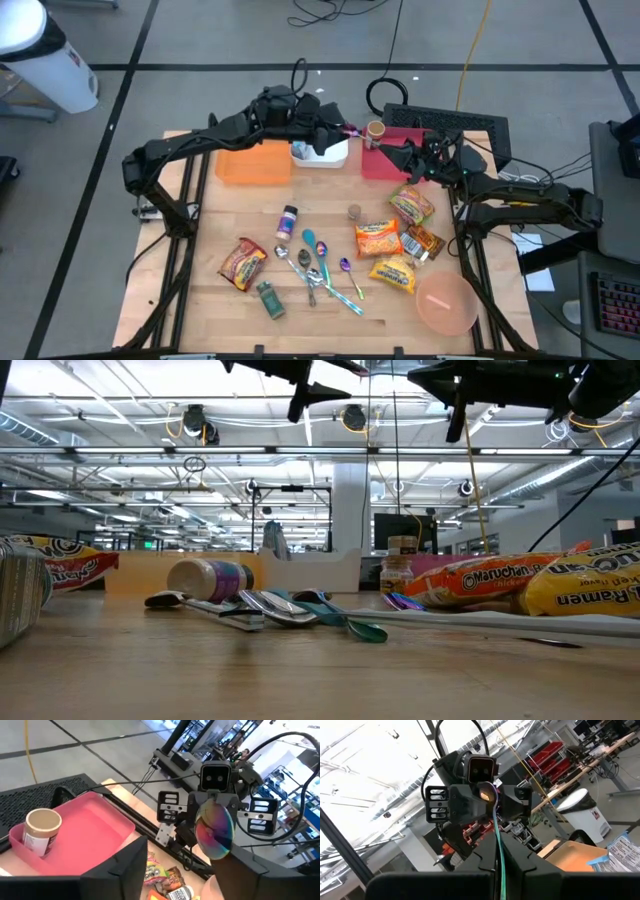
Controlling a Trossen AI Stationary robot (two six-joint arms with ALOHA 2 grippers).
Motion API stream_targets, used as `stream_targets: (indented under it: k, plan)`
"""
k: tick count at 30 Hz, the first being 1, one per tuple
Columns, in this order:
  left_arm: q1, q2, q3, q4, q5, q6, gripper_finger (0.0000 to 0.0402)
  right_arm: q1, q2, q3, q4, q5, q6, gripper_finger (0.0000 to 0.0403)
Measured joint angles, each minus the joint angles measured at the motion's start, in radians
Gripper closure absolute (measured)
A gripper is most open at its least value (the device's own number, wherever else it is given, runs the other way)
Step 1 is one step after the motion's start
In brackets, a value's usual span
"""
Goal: Pick & Place Food Item
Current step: Put the bottom left violet and green spoon into the orange bin
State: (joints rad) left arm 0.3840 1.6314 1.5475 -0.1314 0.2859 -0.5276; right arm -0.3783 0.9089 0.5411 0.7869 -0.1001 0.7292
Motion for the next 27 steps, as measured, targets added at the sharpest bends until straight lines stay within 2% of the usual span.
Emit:
stream_targets:
  k: [9, 17, 21, 27]
  plan:
    - [0.0, 0.0, 0.0, 0.018, 0.001, 0.025, 0.0286, 0.0, 0.0, 0.0, -0.019, -0.001, 0.0, 0.0403]
    - [0.001, 0.0, 0.0, 0.013, -0.007, 0.065, 0.0388, 0.0, 0.0, 0.001, -0.036, -0.001, -0.002, 0.0402]
    - [0.0, 0.0, 0.0, 0.013, -0.009, 0.081, 0.0385, 0.001, 0.001, 0.001, -0.037, -0.01, 0.007, 0.0384]
    - [0.006, 0.0, 0.0, 0.013, -0.002, 0.103, 0.0394, 0.001, -0.001, 0.001, -0.032, -0.04, 0.008, 0.0336]
